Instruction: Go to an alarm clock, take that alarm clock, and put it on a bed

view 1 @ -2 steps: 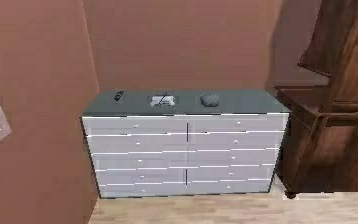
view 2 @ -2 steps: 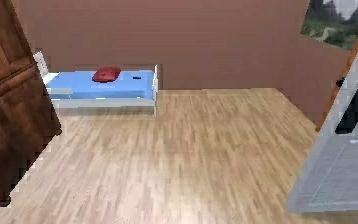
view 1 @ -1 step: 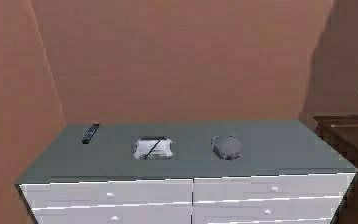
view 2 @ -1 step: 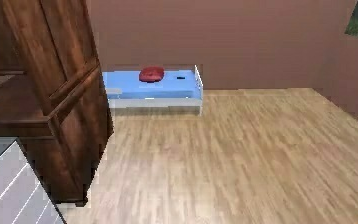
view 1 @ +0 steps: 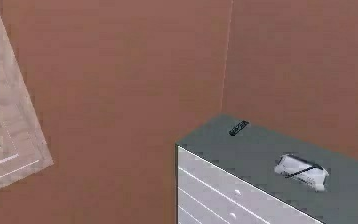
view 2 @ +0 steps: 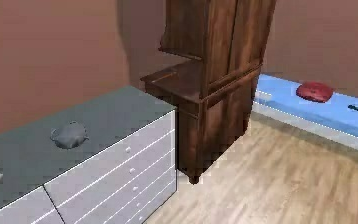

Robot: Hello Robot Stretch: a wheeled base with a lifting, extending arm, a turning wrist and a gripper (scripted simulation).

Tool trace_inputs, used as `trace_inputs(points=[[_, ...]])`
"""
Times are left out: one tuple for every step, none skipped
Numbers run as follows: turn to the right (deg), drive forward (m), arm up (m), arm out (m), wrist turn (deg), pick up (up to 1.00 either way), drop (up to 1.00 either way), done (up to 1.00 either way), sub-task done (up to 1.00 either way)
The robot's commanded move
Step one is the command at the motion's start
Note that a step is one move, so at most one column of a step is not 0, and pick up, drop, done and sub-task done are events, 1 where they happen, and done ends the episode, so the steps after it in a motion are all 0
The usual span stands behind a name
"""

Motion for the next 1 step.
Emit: trace_inputs(points=[[-24.0, 0.00, 0.00, 0.00, 0.0, 0.00, 0.00, 0.00, 0.00]])
